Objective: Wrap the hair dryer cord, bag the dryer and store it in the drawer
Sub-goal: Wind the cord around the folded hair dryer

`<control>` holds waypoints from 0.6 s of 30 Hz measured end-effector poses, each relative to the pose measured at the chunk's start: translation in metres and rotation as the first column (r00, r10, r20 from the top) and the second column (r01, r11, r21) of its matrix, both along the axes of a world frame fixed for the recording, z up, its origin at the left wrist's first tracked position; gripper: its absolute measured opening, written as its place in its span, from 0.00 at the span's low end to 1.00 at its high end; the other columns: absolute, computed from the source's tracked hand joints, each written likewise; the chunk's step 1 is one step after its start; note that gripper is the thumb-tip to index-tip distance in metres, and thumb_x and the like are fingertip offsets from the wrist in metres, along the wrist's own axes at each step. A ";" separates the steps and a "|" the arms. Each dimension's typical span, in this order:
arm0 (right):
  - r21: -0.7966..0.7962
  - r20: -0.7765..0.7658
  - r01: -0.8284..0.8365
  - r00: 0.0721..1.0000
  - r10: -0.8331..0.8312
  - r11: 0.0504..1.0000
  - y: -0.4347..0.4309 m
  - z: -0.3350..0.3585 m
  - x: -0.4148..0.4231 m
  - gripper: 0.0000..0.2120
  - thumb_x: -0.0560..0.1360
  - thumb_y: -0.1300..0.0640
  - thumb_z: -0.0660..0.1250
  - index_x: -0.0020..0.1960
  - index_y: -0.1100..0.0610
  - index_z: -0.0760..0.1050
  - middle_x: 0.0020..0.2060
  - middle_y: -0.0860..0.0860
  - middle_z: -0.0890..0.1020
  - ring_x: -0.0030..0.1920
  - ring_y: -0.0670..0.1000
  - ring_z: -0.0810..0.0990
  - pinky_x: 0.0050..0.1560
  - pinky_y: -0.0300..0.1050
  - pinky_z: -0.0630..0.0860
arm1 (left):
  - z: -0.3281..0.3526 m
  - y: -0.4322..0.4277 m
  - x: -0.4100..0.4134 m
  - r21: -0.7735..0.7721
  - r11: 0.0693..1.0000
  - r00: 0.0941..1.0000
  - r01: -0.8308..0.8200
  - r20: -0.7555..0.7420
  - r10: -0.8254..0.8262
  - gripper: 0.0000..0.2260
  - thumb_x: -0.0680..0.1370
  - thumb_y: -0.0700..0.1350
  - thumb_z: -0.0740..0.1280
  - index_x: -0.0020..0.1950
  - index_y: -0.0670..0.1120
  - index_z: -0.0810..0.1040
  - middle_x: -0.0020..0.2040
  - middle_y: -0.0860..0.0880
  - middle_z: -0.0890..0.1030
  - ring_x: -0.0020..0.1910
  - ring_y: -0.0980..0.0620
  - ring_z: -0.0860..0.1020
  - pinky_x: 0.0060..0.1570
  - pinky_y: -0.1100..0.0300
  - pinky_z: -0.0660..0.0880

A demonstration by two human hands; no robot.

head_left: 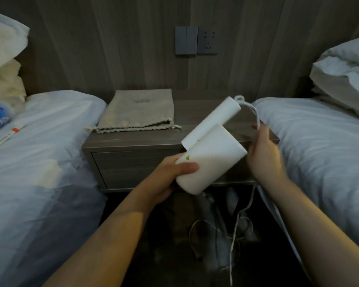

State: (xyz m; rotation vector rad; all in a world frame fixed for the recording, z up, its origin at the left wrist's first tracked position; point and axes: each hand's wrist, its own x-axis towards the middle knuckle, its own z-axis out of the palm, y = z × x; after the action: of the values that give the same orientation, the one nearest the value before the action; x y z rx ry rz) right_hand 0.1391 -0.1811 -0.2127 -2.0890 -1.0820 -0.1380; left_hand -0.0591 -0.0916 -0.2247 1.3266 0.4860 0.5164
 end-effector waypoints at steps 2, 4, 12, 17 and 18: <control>-0.214 0.007 -0.058 0.998 0.061 0.975 0.001 -0.002 -0.009 0.17 0.76 0.63 0.54 0.64 0.60 0.58 0.49 0.68 0.79 0.49 0.68 0.78 0.43 0.53 0.68 | 0.006 -0.001 0.001 -0.098 0.994 0.998 -0.037 0.041 0.041 0.19 0.58 0.52 0.72 0.45 0.47 0.84 0.45 0.47 0.84 0.46 0.49 0.81 0.43 0.54 0.79; -0.359 -0.010 -0.143 0.989 0.150 0.922 0.003 -0.004 -0.022 0.15 0.78 0.59 0.54 0.64 0.59 0.58 0.50 0.65 0.80 0.48 0.65 0.79 0.43 0.51 0.68 | 0.014 0.001 -0.001 -0.105 0.991 0.996 -0.081 0.037 0.085 0.15 0.61 0.51 0.72 0.45 0.47 0.84 0.45 0.47 0.84 0.46 0.49 0.82 0.41 0.53 0.80; -0.407 -0.280 -0.447 0.891 0.357 0.797 0.005 0.001 -0.050 0.23 0.80 0.56 0.55 0.73 0.47 0.53 0.45 0.51 0.78 0.41 0.52 0.79 0.42 0.49 0.78 | 0.029 -0.002 -0.006 -0.117 0.959 0.966 -0.257 -0.004 0.258 0.23 0.59 0.52 0.71 0.52 0.46 0.78 0.47 0.47 0.83 0.45 0.49 0.82 0.41 0.52 0.80; -0.543 -0.041 -0.355 0.917 0.398 0.761 -0.011 0.012 -0.056 0.23 0.80 0.55 0.54 0.73 0.52 0.53 0.49 0.56 0.81 0.38 0.51 0.75 0.40 0.46 0.71 | 0.032 -0.003 -0.001 0.019 0.930 0.927 -0.366 -0.077 0.366 0.21 0.64 0.50 0.73 0.54 0.45 0.76 0.52 0.47 0.81 0.50 0.48 0.80 0.50 0.51 0.78; -0.601 0.048 -0.299 0.912 0.407 0.741 -0.013 0.013 -0.059 0.27 0.79 0.58 0.56 0.74 0.53 0.50 0.50 0.56 0.80 0.39 0.52 0.75 0.39 0.46 0.70 | 0.032 -0.003 0.000 0.050 0.917 0.913 -0.395 -0.089 0.398 0.18 0.67 0.48 0.73 0.54 0.46 0.75 0.51 0.49 0.80 0.50 0.50 0.79 0.49 0.53 0.78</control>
State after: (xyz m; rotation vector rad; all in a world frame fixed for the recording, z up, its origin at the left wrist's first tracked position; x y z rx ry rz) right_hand 0.0801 -0.1939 -0.1995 -2.3728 -1.7967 0.2392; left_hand -0.0587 -0.0943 -0.1930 1.2902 0.8416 0.7990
